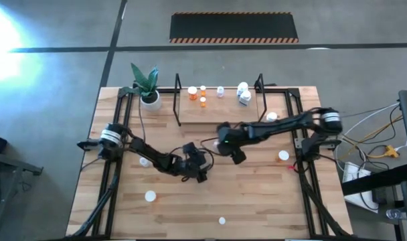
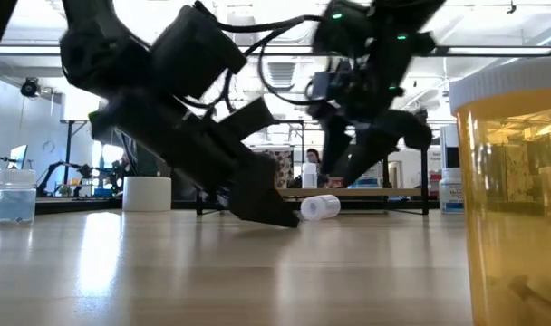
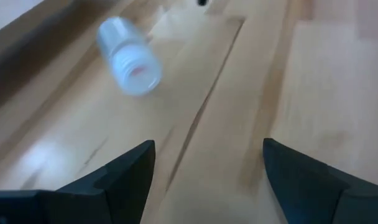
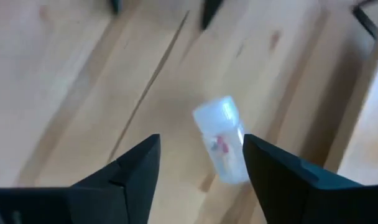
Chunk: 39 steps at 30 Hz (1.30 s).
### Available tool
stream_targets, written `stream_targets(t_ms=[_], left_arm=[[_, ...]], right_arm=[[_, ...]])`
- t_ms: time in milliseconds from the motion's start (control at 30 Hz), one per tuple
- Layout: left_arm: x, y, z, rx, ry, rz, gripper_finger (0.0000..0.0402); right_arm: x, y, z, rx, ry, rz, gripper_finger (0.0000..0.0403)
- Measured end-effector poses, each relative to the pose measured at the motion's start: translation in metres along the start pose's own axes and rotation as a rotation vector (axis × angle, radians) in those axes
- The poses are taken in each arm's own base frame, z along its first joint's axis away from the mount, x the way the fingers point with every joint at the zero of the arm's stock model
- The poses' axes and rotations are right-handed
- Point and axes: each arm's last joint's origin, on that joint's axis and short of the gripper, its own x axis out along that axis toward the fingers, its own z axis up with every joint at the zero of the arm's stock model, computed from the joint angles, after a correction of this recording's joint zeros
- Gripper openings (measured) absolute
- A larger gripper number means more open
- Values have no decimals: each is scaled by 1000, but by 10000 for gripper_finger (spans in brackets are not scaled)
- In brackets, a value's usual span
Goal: Pick and place medicine bottles onto shelf by color
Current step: Put the bottom transparent pill bottle on the shelf aligned with the transparent pill bottle
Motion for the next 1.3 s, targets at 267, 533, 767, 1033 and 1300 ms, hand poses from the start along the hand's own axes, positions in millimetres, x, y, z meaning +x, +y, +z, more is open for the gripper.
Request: stream_targets(t_ms=[267,533,767,1033,1300], left_arm=[[-19,10,-16,-57,72,54,276],[-27,10,-32,-80,66,62,276],[-31,9,-38,-83,68,69,276],[-33,7,-39,-75,58,77,276],[-33,6,-39,-80,46,78,276]], right_arm=[[43,-21,25,-178,154,96,222],[69,-26,29,-228,307,152,191],[61,-26,24,-75,257,208,125],[22,-22,4,182,25,168,125],[-5,-8,-33,463,-374,-78,131]])
